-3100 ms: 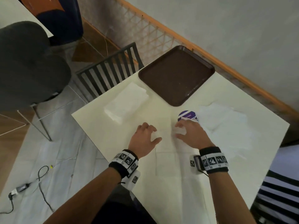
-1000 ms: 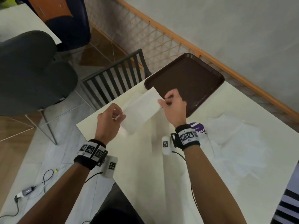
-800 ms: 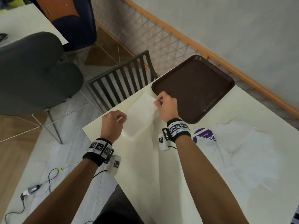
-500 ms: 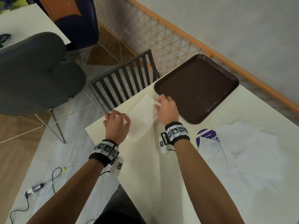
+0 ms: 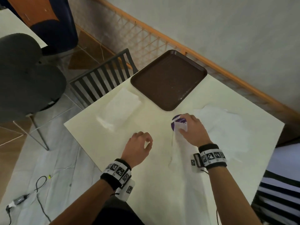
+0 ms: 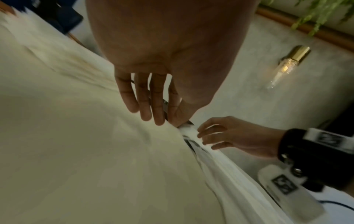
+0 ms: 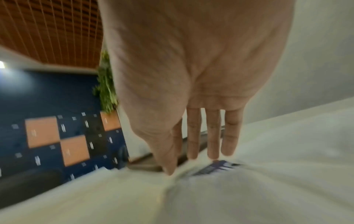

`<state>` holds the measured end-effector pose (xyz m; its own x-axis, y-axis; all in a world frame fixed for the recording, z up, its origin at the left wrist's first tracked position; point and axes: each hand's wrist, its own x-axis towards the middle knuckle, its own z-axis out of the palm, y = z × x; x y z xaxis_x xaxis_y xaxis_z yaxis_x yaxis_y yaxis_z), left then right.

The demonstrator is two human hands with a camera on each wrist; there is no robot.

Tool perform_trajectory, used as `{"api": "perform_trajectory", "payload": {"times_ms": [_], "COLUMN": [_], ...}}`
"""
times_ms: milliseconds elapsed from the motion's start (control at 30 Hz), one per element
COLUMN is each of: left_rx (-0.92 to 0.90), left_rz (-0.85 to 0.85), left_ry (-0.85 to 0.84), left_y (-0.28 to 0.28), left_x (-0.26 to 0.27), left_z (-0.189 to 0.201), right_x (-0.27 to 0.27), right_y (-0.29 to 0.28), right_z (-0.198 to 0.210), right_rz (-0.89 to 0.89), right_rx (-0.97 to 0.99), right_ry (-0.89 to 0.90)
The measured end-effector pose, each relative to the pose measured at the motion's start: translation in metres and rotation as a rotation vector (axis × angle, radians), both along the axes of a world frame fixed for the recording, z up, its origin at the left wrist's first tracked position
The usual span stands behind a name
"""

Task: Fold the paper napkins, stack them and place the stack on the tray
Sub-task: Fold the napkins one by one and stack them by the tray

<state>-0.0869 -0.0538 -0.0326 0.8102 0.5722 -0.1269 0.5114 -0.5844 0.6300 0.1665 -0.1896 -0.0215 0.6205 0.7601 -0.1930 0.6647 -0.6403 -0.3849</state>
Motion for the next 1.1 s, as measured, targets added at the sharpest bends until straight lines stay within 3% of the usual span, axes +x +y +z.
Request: {"api": "perform_trajectory", "payload": {"times_ms": [100, 200, 400, 500, 667, 767, 900, 1100], "left_rx": [-0.034, -0.027, -0.122, 0.001, -0.008, -0.086, -0.139, -0.098], "left_rz": [-0.078, -0.089, -0.075, -0.066, -0.037, 0.002, 0.111, 0.215], "left_ry": [0.017, 0.011, -0.104, -0.256, -0.386, -0.454, -0.480, -0.402], "left_y": [-0.024, -0.041, -0.063, -0.058, -0.042, -0.034, -0.026, -0.001], "left_x": [0.017, 0.035, 0.060, 0.063, 0.055, 0.047, 0.040, 0.025], "left_z": [-0.001, -0.001, 0.022, 0.045, 0.094, 0.114, 0.125, 0.119], "right_x": [0.014, 0.010, -0.017, -0.025, -0.024, -0.026, -0.049, -0.069], "right_y": [-0.012, -0.011, -0.023, -0.032, -0.054, -0.064, -0.064, -0.048], "right_z": [-0.006, -0.002, 0.037, 0.079, 0.112, 0.090, 0.052, 0.057], "right_rz": [0.064, 0.180, 0.276, 0.257, 0.020, -0.167, -0.247, -0.356], "right_rx": [-0.228, -0.248, 0.110, 0.320, 0.590, 0.684, 0.850, 0.890], "right_ry": [0.017, -0.034, 0.053, 0.107, 0.452, 0.628, 1.159, 1.185]}}
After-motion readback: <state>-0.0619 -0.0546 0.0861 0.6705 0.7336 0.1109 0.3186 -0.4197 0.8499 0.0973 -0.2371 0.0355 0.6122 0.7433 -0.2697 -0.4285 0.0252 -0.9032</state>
